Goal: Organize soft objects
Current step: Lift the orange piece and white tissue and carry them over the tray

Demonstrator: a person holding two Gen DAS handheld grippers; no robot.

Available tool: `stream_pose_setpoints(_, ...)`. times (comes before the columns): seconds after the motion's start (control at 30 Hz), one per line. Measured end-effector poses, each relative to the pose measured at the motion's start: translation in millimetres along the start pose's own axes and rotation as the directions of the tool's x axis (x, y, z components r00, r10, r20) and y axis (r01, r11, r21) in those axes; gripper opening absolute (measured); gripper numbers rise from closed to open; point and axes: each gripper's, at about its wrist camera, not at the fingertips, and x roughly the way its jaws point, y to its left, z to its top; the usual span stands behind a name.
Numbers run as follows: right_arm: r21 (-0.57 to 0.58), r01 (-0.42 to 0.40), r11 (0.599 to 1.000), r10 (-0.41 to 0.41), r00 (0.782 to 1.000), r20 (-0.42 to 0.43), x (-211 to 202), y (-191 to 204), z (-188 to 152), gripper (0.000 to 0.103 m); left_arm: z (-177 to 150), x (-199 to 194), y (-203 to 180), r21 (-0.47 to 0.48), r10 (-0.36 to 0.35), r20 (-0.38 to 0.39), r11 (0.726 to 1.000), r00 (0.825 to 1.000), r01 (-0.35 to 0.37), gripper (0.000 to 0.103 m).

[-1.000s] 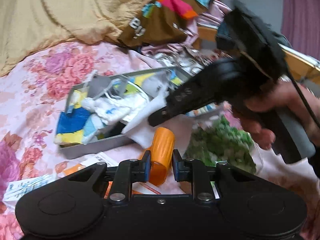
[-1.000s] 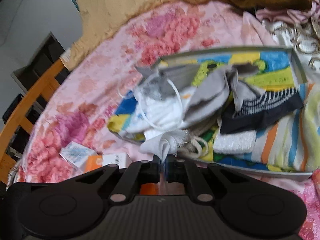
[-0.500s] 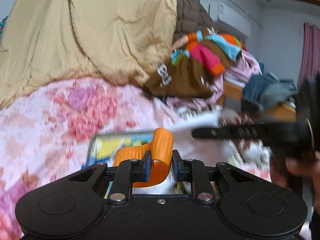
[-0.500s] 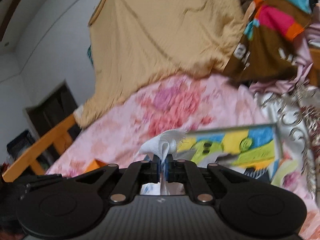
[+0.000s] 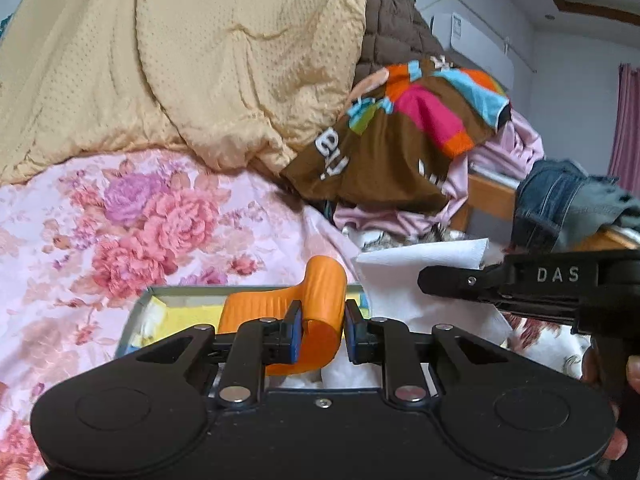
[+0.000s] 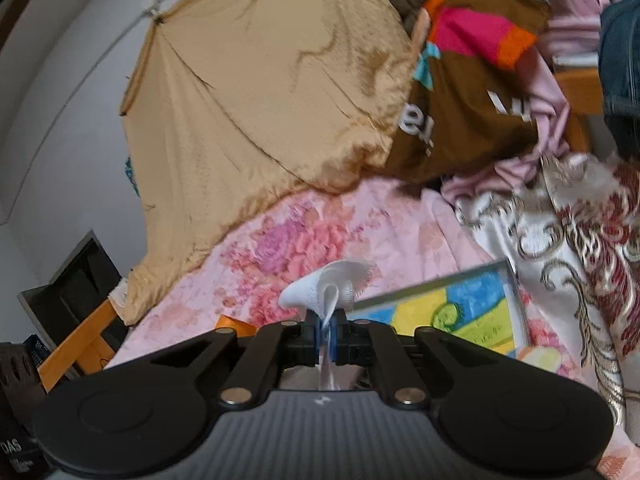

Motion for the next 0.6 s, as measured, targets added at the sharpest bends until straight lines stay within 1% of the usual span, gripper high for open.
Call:
stream_pose_setpoints(0.17,0.045,0.049,0.998,-0.046,0.997,-0.058,14,-17,-5,0.006,-15,18,-6,0.054,0.024,-0.056,0.998,0.998,-0.021,0.022)
stream_pose_setpoints(0.3,0.038,0.087,0.995,-0.084,0.993,-0.089,15,-23,-5,0.007,-27,31,-9,0.078,0.035,-0.103,0.997,0.994,-0.027,0.022)
stream_pose_setpoints(0.43,-0.031,0.142,0.989,-0.145,0.984,-0.104,17,-18,-6,0.009,-34,36,-11,0.094,0.027,-0.125,0.995,0.992,-0.016,0.023)
stream_pose_setpoints(0.6,-0.126,0.184,0.975,-0.200,0.971,-0.132,26,-8,-14,0.012,-35,36,-9,0.095,0.016,-0.132,0.995,0.991,-0.003,0.025)
